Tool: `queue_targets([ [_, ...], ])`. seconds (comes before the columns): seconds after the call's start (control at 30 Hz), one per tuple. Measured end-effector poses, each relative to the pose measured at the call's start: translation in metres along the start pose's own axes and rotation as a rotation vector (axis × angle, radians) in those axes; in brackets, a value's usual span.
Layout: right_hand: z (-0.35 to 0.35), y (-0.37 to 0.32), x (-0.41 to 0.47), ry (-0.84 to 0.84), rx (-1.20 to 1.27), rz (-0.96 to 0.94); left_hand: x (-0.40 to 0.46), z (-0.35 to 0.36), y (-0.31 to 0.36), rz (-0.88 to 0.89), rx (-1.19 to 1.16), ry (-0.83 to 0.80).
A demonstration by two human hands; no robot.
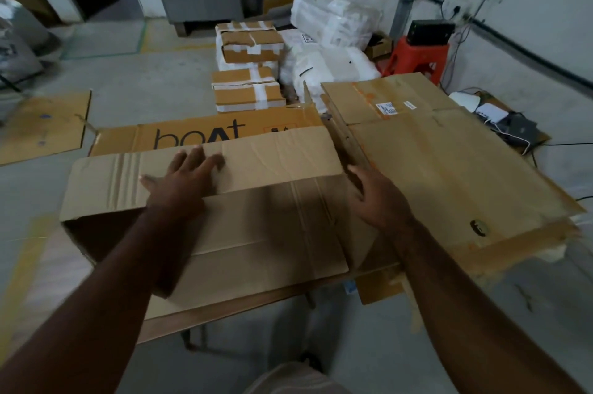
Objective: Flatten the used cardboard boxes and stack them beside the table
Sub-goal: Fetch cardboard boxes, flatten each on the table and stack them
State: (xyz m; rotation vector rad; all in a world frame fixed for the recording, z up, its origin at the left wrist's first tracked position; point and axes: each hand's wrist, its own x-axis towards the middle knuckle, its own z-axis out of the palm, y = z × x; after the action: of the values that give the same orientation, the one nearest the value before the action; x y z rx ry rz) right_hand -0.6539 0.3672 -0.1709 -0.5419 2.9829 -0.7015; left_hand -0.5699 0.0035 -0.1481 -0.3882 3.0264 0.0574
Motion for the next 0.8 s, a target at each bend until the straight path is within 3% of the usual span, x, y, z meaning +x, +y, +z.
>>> queue_targets([
  [0.17,0.015,-0.074,0.030,0.108,-0.056,-0.098,-0.002,-0.001,0.013,-0.026,0.005,-0.003],
  [0.37,0.034,-0.176,0.084,-0.080,-0.133,-0.378,-0.002,-0.004,0.025,-0.018,0.009,0.027],
  [0.5,0.057,-0.185,0.097,-0.081,-0.221,-0.365,-0.009,-0.002,0.018,-0.020,-0.020,0.039],
  [0.7,0.074,-0.178,0.097,0.020,-0.204,-0.346,-0.048,-0.004,-0.056,-0.493,-0.056,0.011],
  [0.8,0.074,-0.180,0.096,0.015,-0.209,-0.349,-0.069,0.002,-0.086,-0.583,-0.059,-0.080],
])
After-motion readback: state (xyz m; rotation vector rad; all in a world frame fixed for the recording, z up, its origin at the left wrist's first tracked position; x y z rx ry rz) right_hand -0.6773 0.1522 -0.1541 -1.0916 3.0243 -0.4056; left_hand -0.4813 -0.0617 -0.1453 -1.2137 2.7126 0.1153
